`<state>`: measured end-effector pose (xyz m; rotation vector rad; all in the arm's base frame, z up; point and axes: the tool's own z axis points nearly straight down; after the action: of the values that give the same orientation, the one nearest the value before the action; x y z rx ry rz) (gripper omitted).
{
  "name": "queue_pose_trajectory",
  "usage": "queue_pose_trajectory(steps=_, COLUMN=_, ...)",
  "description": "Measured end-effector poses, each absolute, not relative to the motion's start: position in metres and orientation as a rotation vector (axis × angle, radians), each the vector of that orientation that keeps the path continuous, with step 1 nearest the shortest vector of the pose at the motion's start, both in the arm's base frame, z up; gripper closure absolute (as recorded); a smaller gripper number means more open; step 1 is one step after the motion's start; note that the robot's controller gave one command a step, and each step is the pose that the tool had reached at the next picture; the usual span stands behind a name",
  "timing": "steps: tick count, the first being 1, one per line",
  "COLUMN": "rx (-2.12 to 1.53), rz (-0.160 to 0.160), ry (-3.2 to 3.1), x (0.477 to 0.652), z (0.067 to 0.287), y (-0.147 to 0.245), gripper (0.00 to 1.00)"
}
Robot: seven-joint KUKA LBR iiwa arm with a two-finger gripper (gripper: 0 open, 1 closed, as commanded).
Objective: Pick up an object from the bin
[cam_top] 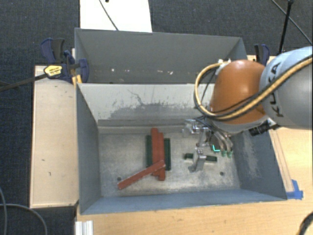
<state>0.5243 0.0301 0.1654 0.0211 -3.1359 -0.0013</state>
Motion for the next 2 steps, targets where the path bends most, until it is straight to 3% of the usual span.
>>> queue_pose_trajectory(steps=1, rx=-0.388, rz=0.002, ry=-3.114, x=0.522, z=0.068, y=-0.038, gripper=0.0)
queue_pose_trajectory(steps=2, rx=-0.576, rz=-0.002, ry=-3.092, x=0.524, z=0.101, y=-0.021, gripper=0.0)
